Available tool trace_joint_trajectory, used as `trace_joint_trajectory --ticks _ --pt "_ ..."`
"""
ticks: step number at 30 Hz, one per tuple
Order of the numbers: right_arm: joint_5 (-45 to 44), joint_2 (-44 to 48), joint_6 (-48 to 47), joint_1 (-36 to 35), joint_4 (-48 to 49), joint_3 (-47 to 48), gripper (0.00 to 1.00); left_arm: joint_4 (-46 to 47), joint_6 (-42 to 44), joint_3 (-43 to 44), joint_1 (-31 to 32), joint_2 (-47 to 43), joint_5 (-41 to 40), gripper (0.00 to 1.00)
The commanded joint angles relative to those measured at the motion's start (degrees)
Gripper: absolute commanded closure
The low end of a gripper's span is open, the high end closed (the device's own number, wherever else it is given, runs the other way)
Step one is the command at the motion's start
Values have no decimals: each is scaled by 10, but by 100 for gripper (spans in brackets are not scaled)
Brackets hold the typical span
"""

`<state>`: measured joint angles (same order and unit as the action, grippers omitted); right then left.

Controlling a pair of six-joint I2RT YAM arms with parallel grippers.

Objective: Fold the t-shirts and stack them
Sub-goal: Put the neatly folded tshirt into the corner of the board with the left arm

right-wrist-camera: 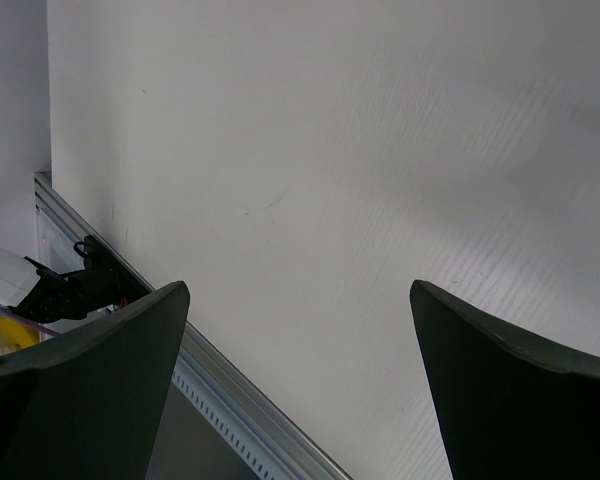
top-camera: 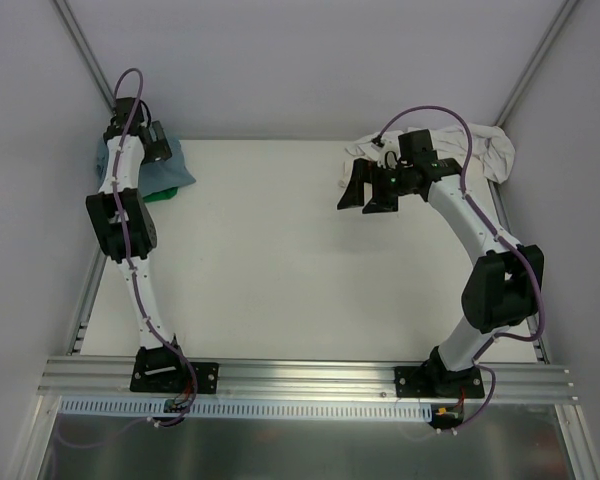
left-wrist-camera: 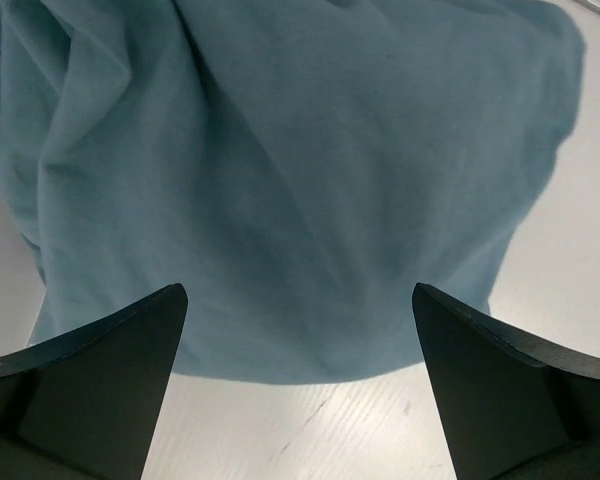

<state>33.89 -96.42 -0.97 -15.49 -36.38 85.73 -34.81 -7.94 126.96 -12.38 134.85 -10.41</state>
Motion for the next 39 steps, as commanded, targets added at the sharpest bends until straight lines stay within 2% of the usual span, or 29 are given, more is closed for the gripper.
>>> trace_joint_trajectory --ticks 1,8,20,25,39 --pt "3 12 -14 5 -20 22 1 2 -10 22 -21 7 44 1" --pt "2 -3 -15 4 -33 44 0 -3 7 36 -36 26 95 1" --pt "-1 -14 -3 4 -52 69 0 -44 -1 82 -51 88 117 1" --pt "-6 -14 4 3 -57 87 0 -113 -43 144 -73 130 137 2" --pt "-32 -2 37 4 -23 107 0 -253 -41 144 -84 150 123 2"
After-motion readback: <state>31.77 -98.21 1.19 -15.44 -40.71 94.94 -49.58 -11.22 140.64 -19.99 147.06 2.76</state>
